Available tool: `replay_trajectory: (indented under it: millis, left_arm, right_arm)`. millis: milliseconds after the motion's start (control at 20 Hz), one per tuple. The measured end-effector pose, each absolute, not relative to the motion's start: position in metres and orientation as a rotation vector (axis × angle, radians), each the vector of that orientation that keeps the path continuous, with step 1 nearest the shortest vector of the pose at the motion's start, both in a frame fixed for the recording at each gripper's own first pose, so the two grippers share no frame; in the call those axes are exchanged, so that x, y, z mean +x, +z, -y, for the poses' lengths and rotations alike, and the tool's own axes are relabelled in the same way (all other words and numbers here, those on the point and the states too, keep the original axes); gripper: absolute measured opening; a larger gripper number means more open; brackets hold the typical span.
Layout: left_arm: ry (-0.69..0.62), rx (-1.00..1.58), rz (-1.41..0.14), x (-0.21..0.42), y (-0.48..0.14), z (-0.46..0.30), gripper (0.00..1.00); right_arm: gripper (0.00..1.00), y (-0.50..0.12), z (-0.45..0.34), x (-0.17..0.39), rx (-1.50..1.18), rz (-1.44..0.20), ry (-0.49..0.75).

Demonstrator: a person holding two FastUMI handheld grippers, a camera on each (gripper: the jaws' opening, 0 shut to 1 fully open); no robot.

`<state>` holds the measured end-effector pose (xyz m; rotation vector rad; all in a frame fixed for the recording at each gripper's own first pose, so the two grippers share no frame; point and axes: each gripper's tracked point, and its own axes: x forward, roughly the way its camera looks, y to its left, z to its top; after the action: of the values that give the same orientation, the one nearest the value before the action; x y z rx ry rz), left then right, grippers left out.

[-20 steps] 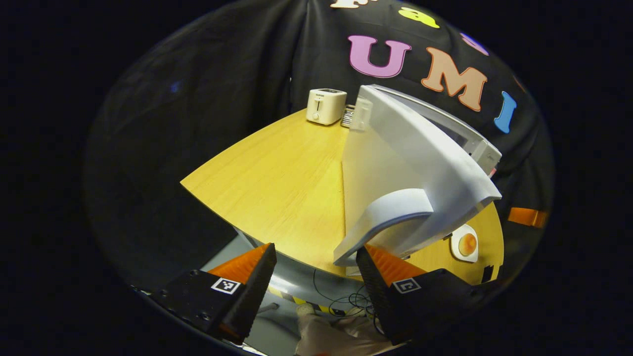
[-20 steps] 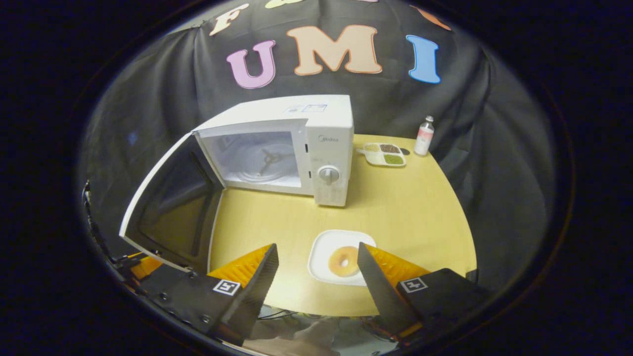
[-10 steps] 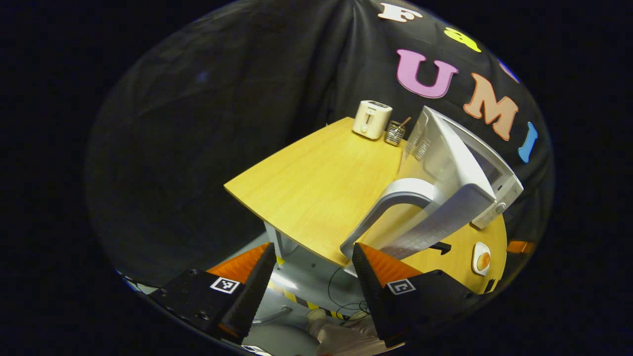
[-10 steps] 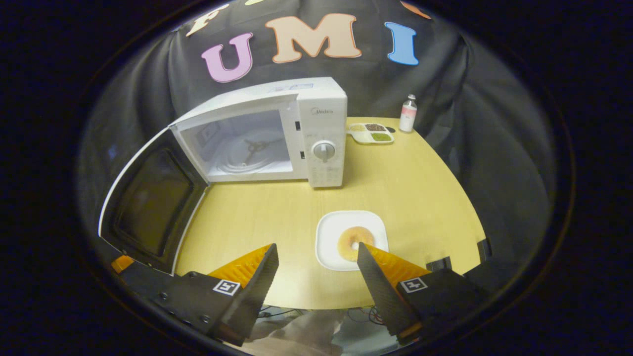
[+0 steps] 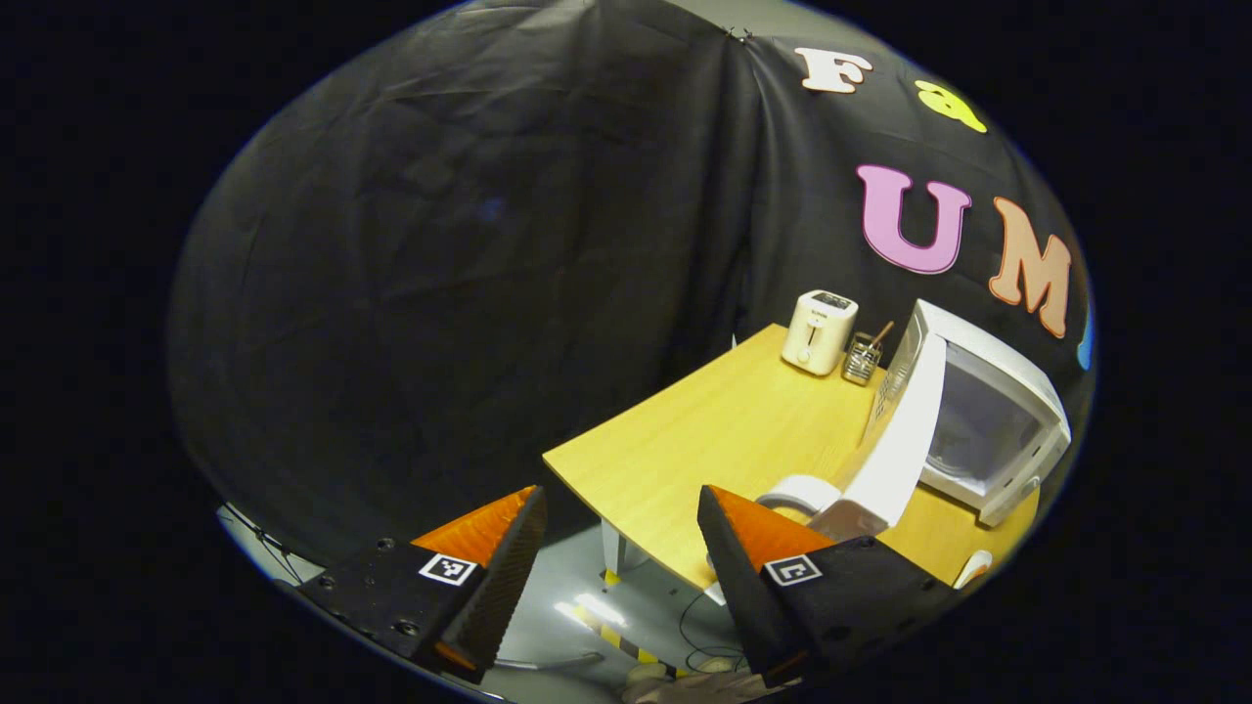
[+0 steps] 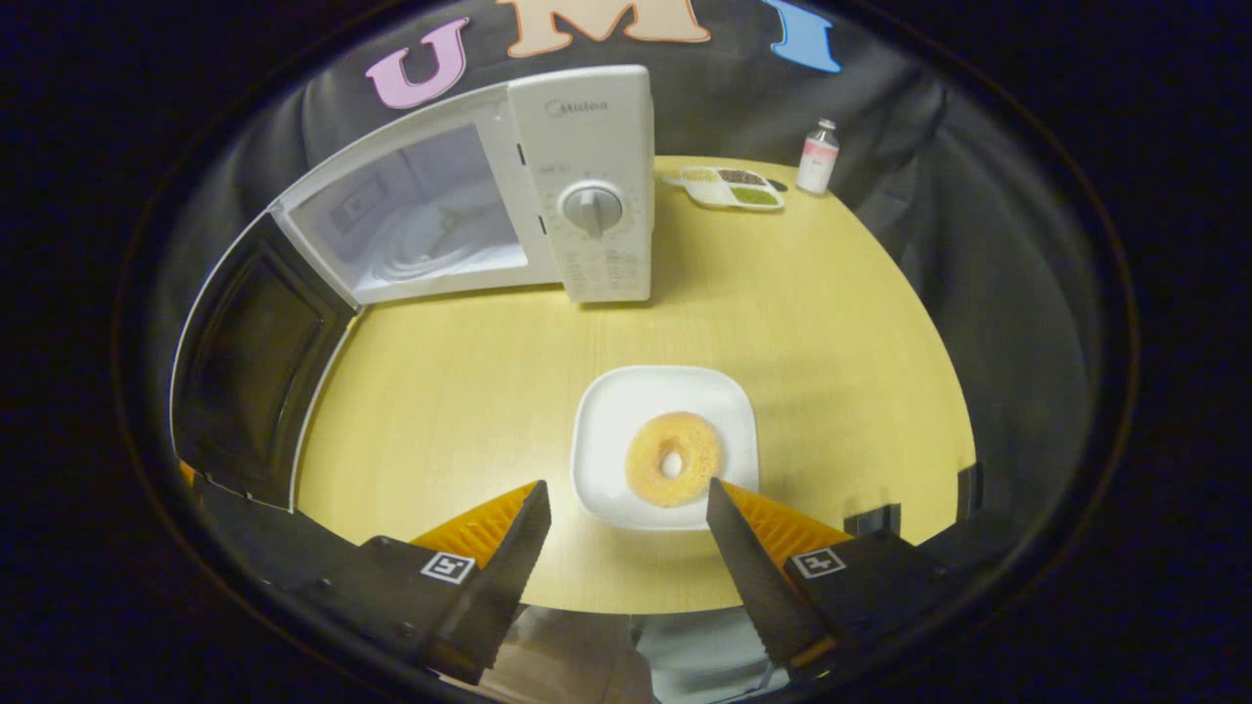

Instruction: Open the microwave oven with the left hand, put the food in, and close the microwave oven.

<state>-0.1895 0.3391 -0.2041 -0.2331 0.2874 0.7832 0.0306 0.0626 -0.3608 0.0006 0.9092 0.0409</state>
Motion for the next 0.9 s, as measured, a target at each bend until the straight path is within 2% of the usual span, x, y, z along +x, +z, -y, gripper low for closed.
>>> replay_trajectory:
  millis: [350, 400, 450, 500, 550, 650, 700, 750, 900]
  left_arm:
    - [0.886, -0.208, -0.253, -0.187, -0.187, -0.328, 0.91]
    - [0.903, -0.196, -0.252, -0.189, -0.183, -0.329, 0.91]
    - [0.922, -0.187, -0.248, -0.189, -0.182, -0.331, 0.91]
    - [0.937, -0.188, -0.248, -0.188, -0.182, -0.331, 0.92]
    - [0.946, -0.196, -0.248, -0.189, -0.183, -0.33, 0.91]
    - [0.953, -0.215, -0.235, -0.188, -0.182, -0.33, 0.91]
    - [0.952, -0.222, -0.234, -0.187, -0.183, -0.331, 0.87]
    - [0.95, -0.225, -0.237, -0.187, -0.184, -0.331, 0.91]
    - [0.933, -0.204, -0.23, -0.181, -0.178, -0.331, 0.92]
  right_arm:
    - [0.95, -0.394, -0.043, 0.05, -0.055, -1.069, 0.09]
    - [1.0, -0.4, -0.042, 0.052, -0.059, -1.082, 0.101]
    - [0.96, -0.404, -0.041, 0.053, -0.058, -1.094, 0.11]
    - [1.0, -0.408, -0.041, 0.054, -0.054, -1.106, 0.118]
    - [1.0, -0.409, -0.041, 0.055, -0.048, -1.116, 0.126]
    - [0.96, -0.412, -0.042, 0.058, -0.056, -1.118, 0.141]
    - [1.0, -0.412, -0.044, 0.059, -0.064, -1.117, 0.149]
    - [0.96, -0.413, -0.046, 0.059, -0.073, -1.118, 0.154]
    - [0.99, -0.418, -0.043, 0.06, -0.118, -1.117, 0.144]
